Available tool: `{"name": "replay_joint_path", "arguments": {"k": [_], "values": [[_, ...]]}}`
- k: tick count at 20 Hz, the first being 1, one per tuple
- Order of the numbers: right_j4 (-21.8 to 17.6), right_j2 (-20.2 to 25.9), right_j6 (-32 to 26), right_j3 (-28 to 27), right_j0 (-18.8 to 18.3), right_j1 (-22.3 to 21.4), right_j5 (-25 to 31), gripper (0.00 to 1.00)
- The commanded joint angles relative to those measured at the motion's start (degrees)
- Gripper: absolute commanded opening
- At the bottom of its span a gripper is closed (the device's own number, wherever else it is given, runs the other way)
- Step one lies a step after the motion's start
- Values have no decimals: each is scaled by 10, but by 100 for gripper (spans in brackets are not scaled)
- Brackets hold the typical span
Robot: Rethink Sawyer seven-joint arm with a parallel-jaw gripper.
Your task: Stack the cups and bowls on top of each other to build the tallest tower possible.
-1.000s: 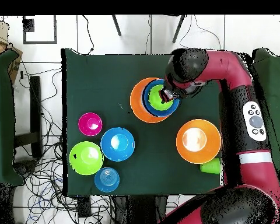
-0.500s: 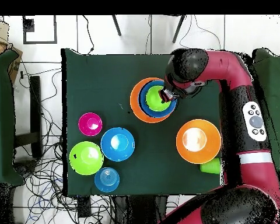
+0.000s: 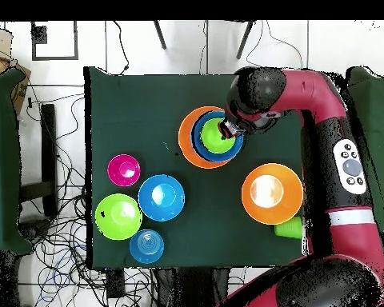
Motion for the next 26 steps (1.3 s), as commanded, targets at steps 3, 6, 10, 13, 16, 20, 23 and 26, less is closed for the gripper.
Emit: {"name": "replay_joint_path", "arguments": {"k": [3, 6, 10, 13, 16, 20, 23, 26], "values": [[-31, -52, -43, 85, -7, -48, -83, 100], [-23, -55, -9, 115, -9, -67, -106, 100], [-15, -54, 15, 143, -12, -92, -132, 100], [-7, -53, 34, 175, -22, -117, -159, 100], [3, -55, 51, 208, -27, -146, -174, 100], [11, -62, 64, 240, -29, -168, -187, 100], [22, -67, 78, 252, -24, -170, -193, 100], [27, -78, 100, 257, -11, -163, -211, 100]]}}
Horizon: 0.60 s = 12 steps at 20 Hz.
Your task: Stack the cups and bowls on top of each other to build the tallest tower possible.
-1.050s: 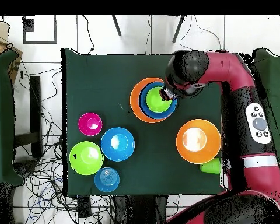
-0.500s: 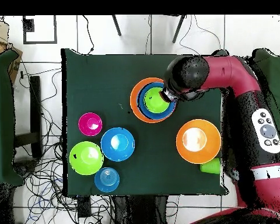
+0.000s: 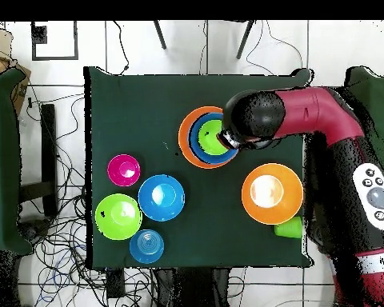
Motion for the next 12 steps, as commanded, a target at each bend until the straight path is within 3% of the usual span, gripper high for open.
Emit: {"name": "replay_joint_path", "arguments": {"k": [1, 6, 12], "values": [[-3, -68, 108, 66, 29, 2, -50, 100], [22, -75, 121, 79, 38, -6, -63, 100], [29, -91, 115, 50, 44, 52, -104, 100]]}}
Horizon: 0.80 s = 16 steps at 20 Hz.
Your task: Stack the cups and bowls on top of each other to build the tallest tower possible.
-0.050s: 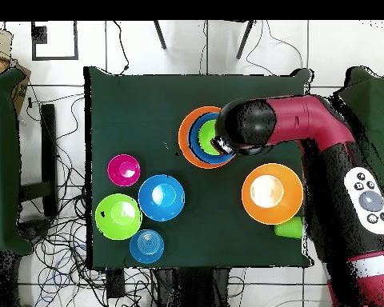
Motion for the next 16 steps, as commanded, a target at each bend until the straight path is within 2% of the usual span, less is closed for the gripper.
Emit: {"name": "replay_joint_path", "arguments": {"k": [1, 6, 9, 15, 16], "values": [[0, -63, 109, 14, 31, 65, -62, 100], [19, -73, 106, -16, 44, 95, -65, 100], [15, -79, 100, -16, 45, 104, -77, 100], [26, -90, 104, -11, 49, 99, -78, 100], [32, -91, 107, 3, 50, 78, -70, 100]]}}
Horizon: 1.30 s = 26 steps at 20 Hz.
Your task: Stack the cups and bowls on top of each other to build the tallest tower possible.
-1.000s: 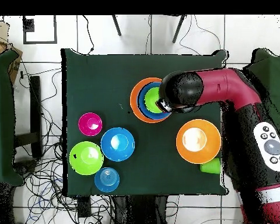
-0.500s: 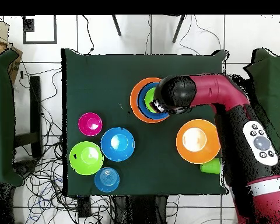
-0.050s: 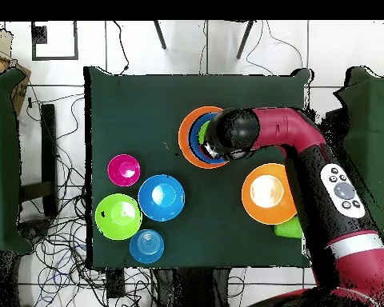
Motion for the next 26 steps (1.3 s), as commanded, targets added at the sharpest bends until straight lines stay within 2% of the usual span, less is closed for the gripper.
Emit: {"name": "replay_joint_path", "arguments": {"k": [1, 6, 9, 12, 17, 19, 21, 23, 26], "values": [[15, -52, 101, 19, 25, -13, -16, 100], [97, -33, 86, 136, -4, -189, 36, 100], [133, -39, 71, 159, 0, -267, 81, 100], [145, -53, 60, 159, 17, -318, 123, 100], [156, -62, 64, 158, 28, -358, 140, 100], [170, -62, 60, 157, 30, -379, 168, 100], [169, -64, 82, 151, 38, -339, 166, 100], [145, -74, 116, 159, 59, -286, 110, 100], [125, -96, 168, 162, 93, -265, 55, 100]]}}
